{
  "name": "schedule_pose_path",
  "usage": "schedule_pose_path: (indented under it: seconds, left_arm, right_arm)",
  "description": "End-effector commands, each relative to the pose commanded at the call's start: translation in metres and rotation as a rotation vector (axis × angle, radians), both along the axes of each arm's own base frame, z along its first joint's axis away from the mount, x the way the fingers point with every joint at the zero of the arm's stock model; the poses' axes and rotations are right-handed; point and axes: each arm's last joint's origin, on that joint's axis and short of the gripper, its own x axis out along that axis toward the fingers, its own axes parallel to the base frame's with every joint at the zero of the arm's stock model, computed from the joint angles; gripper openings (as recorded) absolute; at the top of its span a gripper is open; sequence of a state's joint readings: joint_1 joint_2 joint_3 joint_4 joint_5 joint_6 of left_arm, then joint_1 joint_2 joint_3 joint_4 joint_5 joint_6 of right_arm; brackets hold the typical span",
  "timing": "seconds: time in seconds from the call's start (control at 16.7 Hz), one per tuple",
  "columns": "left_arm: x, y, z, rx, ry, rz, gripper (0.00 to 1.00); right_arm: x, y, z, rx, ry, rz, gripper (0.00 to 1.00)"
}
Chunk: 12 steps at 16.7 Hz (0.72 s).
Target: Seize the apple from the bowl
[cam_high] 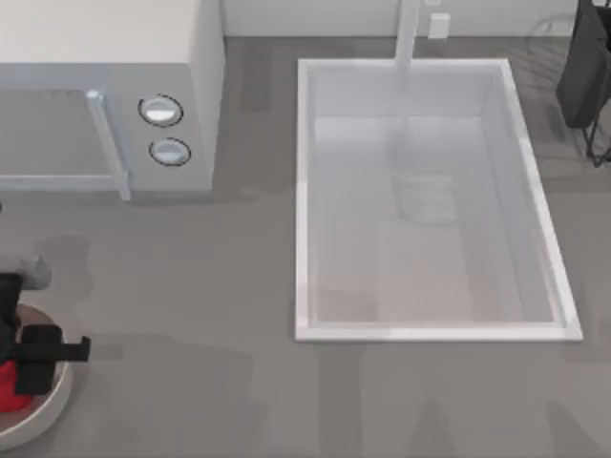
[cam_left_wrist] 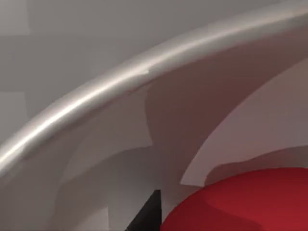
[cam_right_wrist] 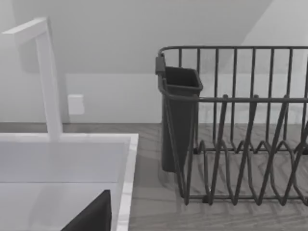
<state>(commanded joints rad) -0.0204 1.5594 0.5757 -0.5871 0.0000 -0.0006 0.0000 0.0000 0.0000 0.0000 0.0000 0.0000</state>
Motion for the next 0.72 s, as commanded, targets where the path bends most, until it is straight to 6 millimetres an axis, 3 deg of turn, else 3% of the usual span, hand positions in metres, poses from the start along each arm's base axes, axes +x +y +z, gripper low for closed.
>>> schedule_pose_path:
  seconds: [0.66,0.72]
  left_arm:
    - [0.0000,0.0000,0.0000,0.000,0.000,0.000,0.02]
    - [0.0000,0.0000,0.0000,0.000,0.000,0.000,0.00]
  right_arm:
    - [0.0000,0.0000,0.0000,0.000,0.000,0.000,1.00]
    - [0.0000,0.0000,0.0000,0.000,0.000,0.000,1.00]
